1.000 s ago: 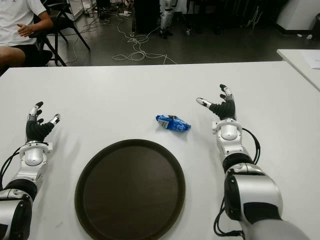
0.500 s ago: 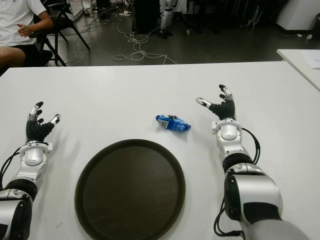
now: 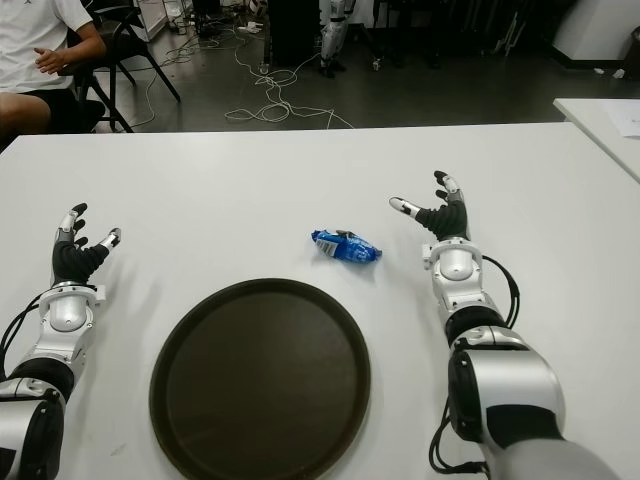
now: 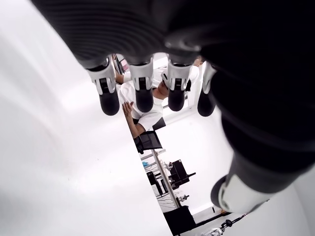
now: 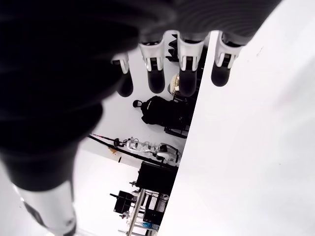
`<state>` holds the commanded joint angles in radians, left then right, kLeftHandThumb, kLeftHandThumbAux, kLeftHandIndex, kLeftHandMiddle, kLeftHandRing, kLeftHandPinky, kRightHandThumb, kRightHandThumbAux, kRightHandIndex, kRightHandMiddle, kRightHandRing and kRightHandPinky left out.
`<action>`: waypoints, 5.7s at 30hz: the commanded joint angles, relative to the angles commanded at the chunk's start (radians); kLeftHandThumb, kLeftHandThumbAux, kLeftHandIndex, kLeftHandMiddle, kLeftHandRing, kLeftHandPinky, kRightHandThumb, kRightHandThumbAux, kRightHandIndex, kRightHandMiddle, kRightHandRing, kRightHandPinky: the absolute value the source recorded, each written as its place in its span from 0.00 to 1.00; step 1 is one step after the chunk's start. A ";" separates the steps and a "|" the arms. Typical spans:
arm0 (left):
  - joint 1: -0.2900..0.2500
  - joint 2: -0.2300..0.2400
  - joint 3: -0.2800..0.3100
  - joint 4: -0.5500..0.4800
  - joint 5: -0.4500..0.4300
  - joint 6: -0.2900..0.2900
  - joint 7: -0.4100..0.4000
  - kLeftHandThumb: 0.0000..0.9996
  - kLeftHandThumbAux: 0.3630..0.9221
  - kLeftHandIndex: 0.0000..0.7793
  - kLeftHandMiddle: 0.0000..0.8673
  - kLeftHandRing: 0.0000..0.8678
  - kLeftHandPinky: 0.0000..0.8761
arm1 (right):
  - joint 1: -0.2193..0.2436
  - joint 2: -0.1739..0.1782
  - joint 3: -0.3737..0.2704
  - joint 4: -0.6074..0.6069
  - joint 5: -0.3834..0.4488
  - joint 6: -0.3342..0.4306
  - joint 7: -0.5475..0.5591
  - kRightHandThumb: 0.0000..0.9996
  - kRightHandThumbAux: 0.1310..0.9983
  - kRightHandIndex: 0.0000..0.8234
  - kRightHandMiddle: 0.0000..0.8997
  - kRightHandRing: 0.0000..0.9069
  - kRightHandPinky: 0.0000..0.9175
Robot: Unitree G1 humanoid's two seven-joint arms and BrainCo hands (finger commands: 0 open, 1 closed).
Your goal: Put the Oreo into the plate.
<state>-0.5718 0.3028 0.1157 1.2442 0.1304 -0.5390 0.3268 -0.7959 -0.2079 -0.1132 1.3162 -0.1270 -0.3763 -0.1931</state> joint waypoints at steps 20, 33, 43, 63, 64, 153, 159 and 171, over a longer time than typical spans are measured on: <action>-0.002 -0.008 0.013 0.001 -0.014 0.002 -0.012 0.00 0.66 0.06 0.07 0.04 0.02 | -0.002 -0.003 0.003 0.001 -0.008 0.008 0.014 0.00 0.72 0.22 0.16 0.12 0.07; -0.004 -0.009 0.010 0.001 -0.007 0.015 0.003 0.00 0.61 0.06 0.06 0.03 0.00 | 0.000 -0.005 -0.003 0.000 -0.001 -0.002 0.042 0.00 0.69 0.21 0.16 0.12 0.06; -0.003 -0.010 -0.001 -0.002 0.005 0.012 0.017 0.00 0.61 0.05 0.05 0.03 0.00 | -0.002 -0.007 -0.013 -0.003 0.010 -0.014 0.102 0.00 0.72 0.21 0.17 0.12 0.07; -0.003 -0.011 -0.010 0.000 0.007 0.017 0.025 0.00 0.59 0.05 0.05 0.02 0.00 | -0.014 -0.019 0.037 -0.016 -0.042 -0.035 0.108 0.00 0.69 0.22 0.18 0.14 0.09; -0.004 -0.011 -0.008 0.000 0.005 0.017 0.023 0.00 0.58 0.05 0.05 0.02 0.00 | -0.015 -0.019 0.044 -0.019 -0.046 -0.039 0.106 0.00 0.68 0.22 0.18 0.14 0.08; 0.001 -0.026 0.000 -0.008 -0.007 -0.018 0.017 0.00 0.73 0.06 0.07 0.04 0.02 | -0.102 -0.006 0.567 -0.160 -0.507 0.359 0.100 0.00 0.65 0.00 0.00 0.00 0.00; 0.002 -0.027 0.003 -0.008 -0.010 -0.021 0.013 0.00 0.74 0.06 0.06 0.04 0.02 | -0.102 0.004 0.600 -0.138 -0.524 0.372 0.127 0.00 0.65 0.00 0.00 0.00 0.00; -0.001 -0.025 0.000 -0.004 -0.005 -0.009 0.023 0.00 0.69 0.06 0.06 0.04 0.02 | -0.110 0.011 0.599 -0.140 -0.508 0.391 0.165 0.00 0.66 0.00 0.00 0.00 0.01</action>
<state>-0.5727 0.2773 0.1159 1.2404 0.1250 -0.5481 0.3501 -0.9057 -0.1968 0.4861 1.1765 -0.6352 0.0148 -0.0278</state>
